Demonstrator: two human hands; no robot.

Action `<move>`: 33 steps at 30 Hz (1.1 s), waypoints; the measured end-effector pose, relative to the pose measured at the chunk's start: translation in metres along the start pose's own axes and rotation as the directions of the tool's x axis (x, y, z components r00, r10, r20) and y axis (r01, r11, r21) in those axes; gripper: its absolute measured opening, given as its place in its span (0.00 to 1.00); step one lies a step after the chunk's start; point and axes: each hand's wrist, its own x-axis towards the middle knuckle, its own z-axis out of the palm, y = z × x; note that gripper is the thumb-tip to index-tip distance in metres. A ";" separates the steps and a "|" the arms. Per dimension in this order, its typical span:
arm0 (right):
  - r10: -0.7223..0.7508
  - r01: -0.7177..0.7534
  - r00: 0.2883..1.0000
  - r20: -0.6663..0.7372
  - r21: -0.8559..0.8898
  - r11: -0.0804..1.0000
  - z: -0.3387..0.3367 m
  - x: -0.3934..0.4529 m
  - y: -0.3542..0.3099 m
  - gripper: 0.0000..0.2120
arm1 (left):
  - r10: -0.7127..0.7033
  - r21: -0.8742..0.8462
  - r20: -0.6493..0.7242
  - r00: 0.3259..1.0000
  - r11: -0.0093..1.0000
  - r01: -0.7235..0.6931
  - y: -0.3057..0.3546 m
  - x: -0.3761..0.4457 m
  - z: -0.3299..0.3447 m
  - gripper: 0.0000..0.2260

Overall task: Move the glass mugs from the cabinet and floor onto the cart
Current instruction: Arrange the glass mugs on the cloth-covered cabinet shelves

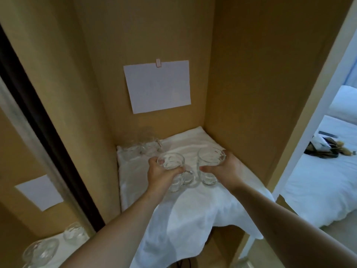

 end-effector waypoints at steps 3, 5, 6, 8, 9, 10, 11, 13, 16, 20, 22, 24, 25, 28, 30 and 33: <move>0.020 -0.019 1.000 0.022 -0.038 0.999 0.013 0.015 0.004 0.53 | -0.021 0.013 -0.018 1.000 1.000 0.021 -0.009 0.015 0.006 0.42; 0.020 -0.018 0.999 0.047 -0.054 0.998 0.021 0.025 0.004 0.53 | -0.022 0.032 -0.032 0.999 0.999 0.023 -0.015 0.023 0.010 0.39; 0.013 -0.010 0.998 0.059 -0.055 0.998 0.026 0.030 0.005 0.53 | -0.021 0.031 -0.038 0.999 0.999 0.023 -0.017 0.028 0.012 0.38; 0.001 0.003 0.997 0.071 -0.048 0.999 0.034 0.041 0.007 0.53 | -0.027 0.023 -0.045 0.999 0.999 0.028 -0.020 0.036 0.016 0.37; -0.001 0.004 0.997 0.076 -0.038 0.999 0.038 0.047 0.008 0.53 | -0.039 0.024 -0.045 0.998 0.999 0.040 -0.022 0.040 0.019 0.38; -0.003 0.005 0.997 0.083 -0.025 1.000 0.042 0.053 0.010 0.53 | -0.046 0.022 -0.049 0.998 0.999 0.047 -0.023 0.044 0.021 0.38; -0.005 0.006 0.995 0.095 -0.015 1.000 0.045 0.060 0.012 0.53 | -0.051 0.017 -0.056 0.997 0.998 0.053 -0.025 0.047 0.024 0.39; -0.007 0.007 0.992 0.127 0.002 1.000 0.050 0.071 0.014 0.52 | -0.063 0.001 -0.075 0.995 0.998 0.063 -0.032 0.052 0.029 0.40; -0.022 0.017 0.985 0.173 0.031 0.999 0.053 0.086 0.021 0.50 | -0.063 -0.046 -0.109 0.992 0.997 0.059 -0.041 0.053 0.042 0.39; -0.119 0.108 0.977 0.177 0.070 0.992 0.062 0.099 0.041 0.46 | -0.025 -0.044 -0.118 0.993 0.999 0.020 -0.043 0.054 0.058 0.40; -0.194 0.164 0.960 0.202 0.157 0.974 0.065 0.107 0.054 0.44 | -0.022 -0.049 -0.147 0.989 0.999 0.015 -0.045 0.054 0.062 0.39; -0.244 0.158 0.935 0.257 0.314 0.936 0.064 0.114 0.066 0.35 | -0.038 -0.082 -0.152 0.988 0.996 0.026 -0.046 0.052 0.062 0.39; -0.241 0.119 0.927 0.287 0.384 0.915 0.062 0.119 0.073 0.28 | -0.047 -0.097 -0.145 0.988 0.995 0.033 -0.047 0.051 0.062 0.39; -0.134 -0.135 0.909 0.395 0.583 0.801 0.061 0.142 0.089 0.11 | -0.059 -0.125 -0.153 0.986 0.991 0.040 -0.050 0.045 0.062 0.41; -0.102 -0.257 0.856 0.507 0.588 0.766 0.059 0.159 0.094 0.09 | -0.063 -0.124 -0.168 0.984 0.991 0.042 -0.050 0.043 0.065 0.40; -0.131 -0.243 0.779 0.614 0.488 0.838 0.052 0.173 0.092 0.21 | -0.074 -0.120 -0.174 0.982 0.991 0.053 -0.049 0.041 0.067 0.39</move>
